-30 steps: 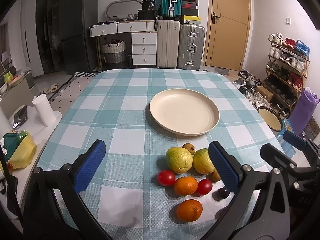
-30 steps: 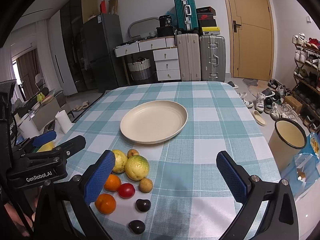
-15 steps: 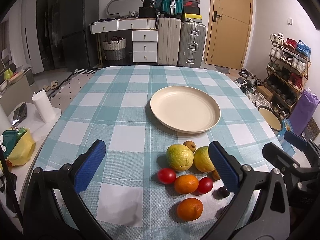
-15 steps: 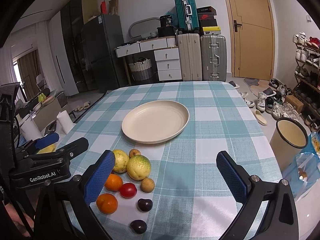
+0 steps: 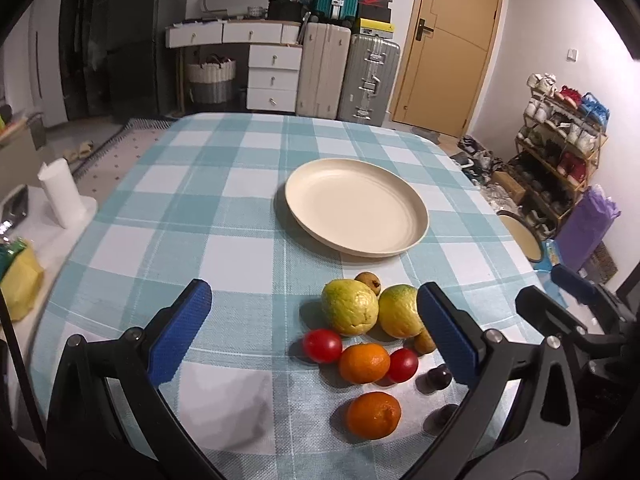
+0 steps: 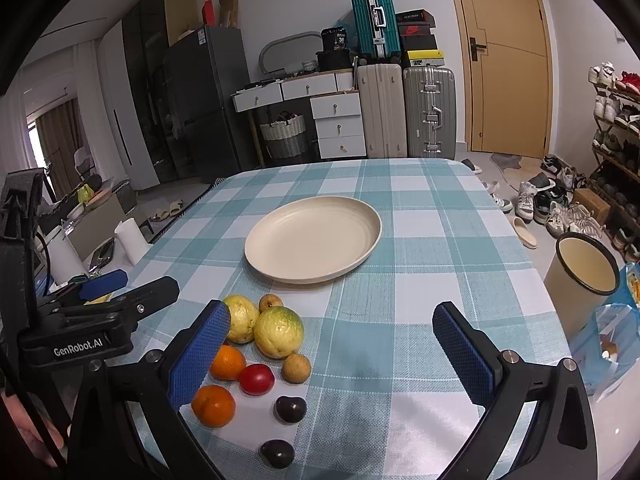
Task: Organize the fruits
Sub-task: 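Lower the left tool onto a yellow-green citrus and close it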
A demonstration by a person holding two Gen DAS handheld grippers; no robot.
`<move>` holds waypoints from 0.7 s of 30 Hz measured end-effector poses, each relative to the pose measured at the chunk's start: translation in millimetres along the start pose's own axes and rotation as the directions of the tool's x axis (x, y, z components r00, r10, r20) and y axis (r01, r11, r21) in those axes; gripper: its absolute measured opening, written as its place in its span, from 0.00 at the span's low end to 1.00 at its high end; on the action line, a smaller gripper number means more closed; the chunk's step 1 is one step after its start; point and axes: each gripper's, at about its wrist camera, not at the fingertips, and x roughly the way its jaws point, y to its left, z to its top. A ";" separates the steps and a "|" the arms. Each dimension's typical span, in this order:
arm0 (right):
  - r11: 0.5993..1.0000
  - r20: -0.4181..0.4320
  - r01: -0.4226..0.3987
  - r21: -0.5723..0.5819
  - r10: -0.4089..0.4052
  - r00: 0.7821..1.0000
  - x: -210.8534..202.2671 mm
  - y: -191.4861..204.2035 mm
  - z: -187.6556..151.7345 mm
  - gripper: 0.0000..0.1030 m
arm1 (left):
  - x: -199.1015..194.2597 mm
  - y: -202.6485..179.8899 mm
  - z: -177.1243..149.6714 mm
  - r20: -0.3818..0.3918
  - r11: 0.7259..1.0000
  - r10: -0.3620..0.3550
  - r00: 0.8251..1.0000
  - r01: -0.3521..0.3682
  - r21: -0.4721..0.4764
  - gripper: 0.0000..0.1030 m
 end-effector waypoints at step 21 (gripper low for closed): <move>0.998 -0.084 -0.041 0.037 0.044 0.995 47.2 -14.6 0.1 1.00 | 82.4 25.5 2.9 -0.195 0.985 -0.170 0.966 0.160 -0.064 0.99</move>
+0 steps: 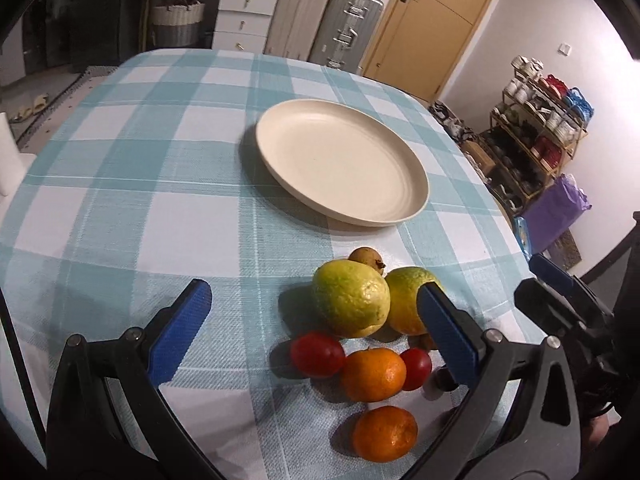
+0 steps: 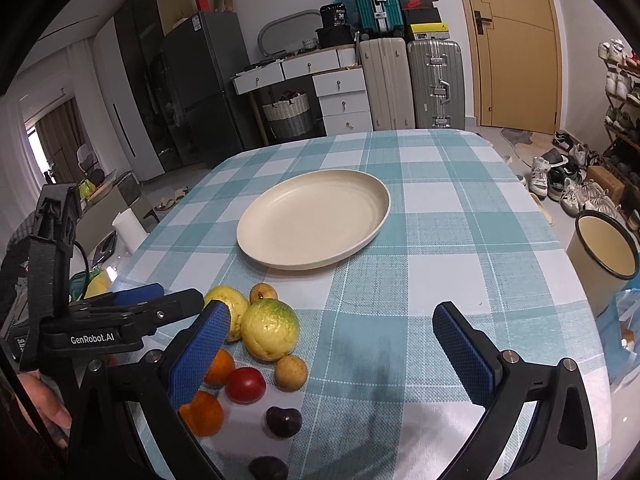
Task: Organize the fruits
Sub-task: 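Lower the left tool onto a yellow-green citrus and close it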
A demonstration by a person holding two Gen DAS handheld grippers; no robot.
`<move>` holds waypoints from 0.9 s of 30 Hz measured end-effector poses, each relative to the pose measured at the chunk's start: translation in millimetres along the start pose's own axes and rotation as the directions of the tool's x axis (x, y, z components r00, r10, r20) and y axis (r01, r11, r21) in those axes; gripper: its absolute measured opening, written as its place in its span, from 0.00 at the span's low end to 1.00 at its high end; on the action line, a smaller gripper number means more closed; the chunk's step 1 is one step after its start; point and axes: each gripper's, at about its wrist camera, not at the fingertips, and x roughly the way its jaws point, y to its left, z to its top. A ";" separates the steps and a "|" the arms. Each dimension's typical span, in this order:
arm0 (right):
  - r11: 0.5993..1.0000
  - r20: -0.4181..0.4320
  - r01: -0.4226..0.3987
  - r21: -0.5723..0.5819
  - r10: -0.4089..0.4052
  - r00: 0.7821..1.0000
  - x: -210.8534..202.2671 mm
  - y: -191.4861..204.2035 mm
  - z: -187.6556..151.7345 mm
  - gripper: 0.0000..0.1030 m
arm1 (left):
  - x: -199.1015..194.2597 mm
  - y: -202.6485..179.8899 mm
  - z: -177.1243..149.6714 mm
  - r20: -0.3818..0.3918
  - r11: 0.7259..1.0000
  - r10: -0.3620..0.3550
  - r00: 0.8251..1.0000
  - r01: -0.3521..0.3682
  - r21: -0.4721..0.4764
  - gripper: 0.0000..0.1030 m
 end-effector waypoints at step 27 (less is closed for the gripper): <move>1.000 -0.024 -0.009 0.018 0.010 1.000 12.4 -7.8 0.4 1.00 | 42.7 15.7 4.5 -0.085 0.961 -0.268 0.960 0.260 -0.094 0.45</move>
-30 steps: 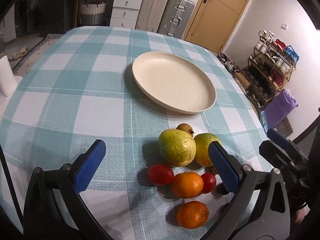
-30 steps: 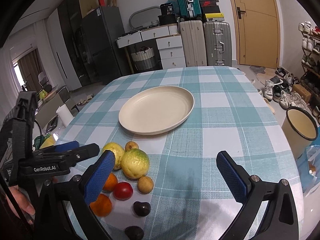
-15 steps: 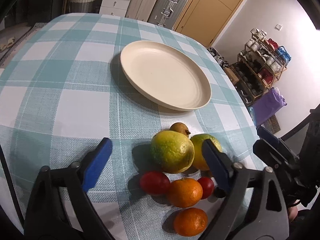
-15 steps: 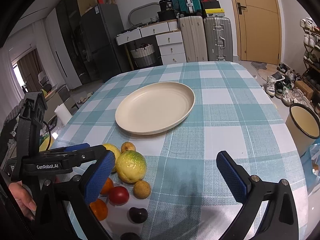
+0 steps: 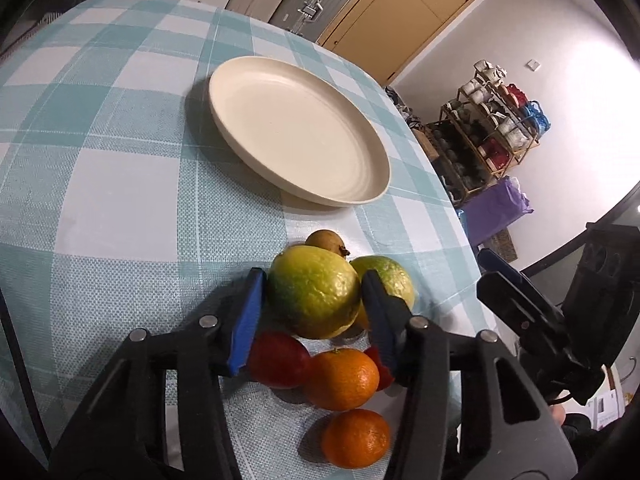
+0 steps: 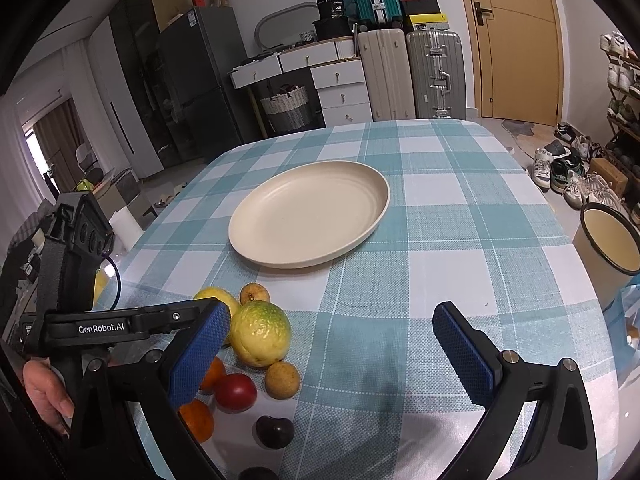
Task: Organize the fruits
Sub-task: 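Lower the left tool onto a yellow-green citrus and close it, then grasp the other yellow-green citrus with the right tool while the left tool lifts its citrus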
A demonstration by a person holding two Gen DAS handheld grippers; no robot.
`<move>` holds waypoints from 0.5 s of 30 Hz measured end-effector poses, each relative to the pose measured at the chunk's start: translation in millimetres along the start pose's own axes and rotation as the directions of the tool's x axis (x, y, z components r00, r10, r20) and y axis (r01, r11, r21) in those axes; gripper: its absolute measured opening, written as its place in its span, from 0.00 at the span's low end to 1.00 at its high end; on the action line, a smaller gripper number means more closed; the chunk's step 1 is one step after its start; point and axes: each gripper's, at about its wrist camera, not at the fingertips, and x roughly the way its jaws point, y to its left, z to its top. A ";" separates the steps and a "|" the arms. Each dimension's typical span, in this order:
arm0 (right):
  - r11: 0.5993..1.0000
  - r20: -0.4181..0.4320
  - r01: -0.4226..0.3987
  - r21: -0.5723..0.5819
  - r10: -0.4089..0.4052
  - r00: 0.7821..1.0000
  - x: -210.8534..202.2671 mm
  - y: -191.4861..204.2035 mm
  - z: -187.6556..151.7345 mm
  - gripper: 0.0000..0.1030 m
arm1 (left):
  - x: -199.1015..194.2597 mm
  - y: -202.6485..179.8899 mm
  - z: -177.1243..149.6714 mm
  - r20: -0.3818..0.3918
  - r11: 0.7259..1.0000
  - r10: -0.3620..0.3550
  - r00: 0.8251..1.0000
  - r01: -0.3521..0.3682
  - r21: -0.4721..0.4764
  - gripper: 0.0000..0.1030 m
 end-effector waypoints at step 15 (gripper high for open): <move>0.995 -0.009 -0.096 -0.003 0.096 0.995 1.9 8.0 -1.3 1.00 | -33.7 1.7 1.9 0.069 1.000 -0.020 0.997 0.021 -0.019 0.45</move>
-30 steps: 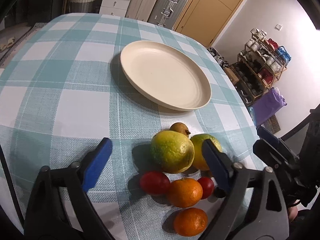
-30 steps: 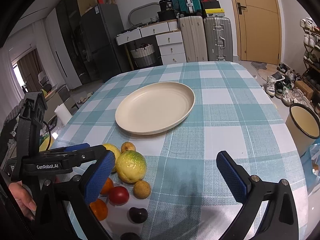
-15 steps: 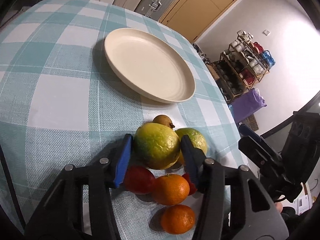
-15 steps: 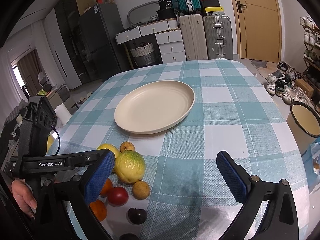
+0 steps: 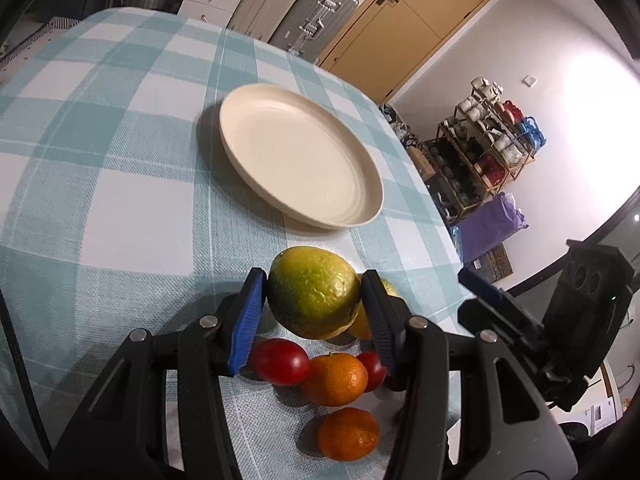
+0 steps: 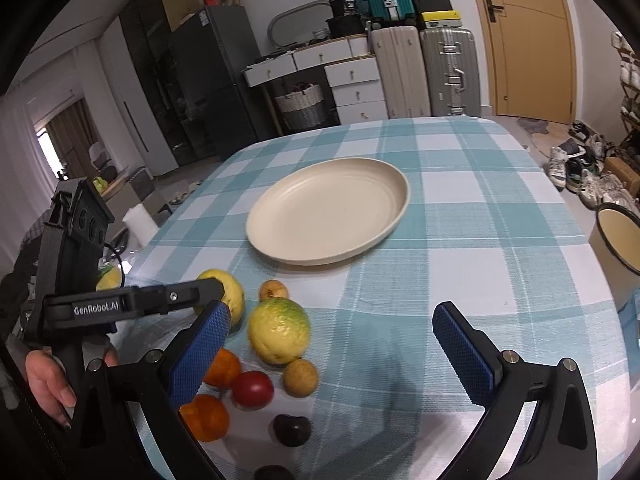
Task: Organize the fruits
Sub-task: 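Grasp the other yellow-green citrus with the right tool while the left tool lifts its citrus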
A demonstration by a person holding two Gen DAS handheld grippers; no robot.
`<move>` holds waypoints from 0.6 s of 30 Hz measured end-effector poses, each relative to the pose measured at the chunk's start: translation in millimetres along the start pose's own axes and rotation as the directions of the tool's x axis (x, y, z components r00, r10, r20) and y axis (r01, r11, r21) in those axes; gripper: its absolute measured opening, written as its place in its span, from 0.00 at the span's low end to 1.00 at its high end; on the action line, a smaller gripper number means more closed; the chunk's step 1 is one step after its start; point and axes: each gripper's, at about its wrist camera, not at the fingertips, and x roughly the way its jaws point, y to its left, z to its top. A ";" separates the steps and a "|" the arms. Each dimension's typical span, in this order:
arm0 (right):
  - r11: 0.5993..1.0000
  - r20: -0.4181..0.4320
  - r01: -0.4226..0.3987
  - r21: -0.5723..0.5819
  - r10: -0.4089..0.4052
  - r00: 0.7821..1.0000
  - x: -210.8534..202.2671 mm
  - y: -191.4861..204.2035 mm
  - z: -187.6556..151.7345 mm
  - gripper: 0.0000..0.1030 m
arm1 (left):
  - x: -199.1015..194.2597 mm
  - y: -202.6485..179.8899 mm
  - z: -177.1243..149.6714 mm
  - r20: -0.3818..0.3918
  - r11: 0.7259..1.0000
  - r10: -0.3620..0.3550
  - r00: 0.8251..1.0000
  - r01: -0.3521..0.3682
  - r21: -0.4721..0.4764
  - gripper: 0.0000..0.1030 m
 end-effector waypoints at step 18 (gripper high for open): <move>0.988 -0.110 -0.146 0.057 0.152 0.982 38.6 3.9 -2.8 1.00 | -55.2 17.6 4.3 0.079 0.998 0.052 0.995 -0.049 -0.033 0.45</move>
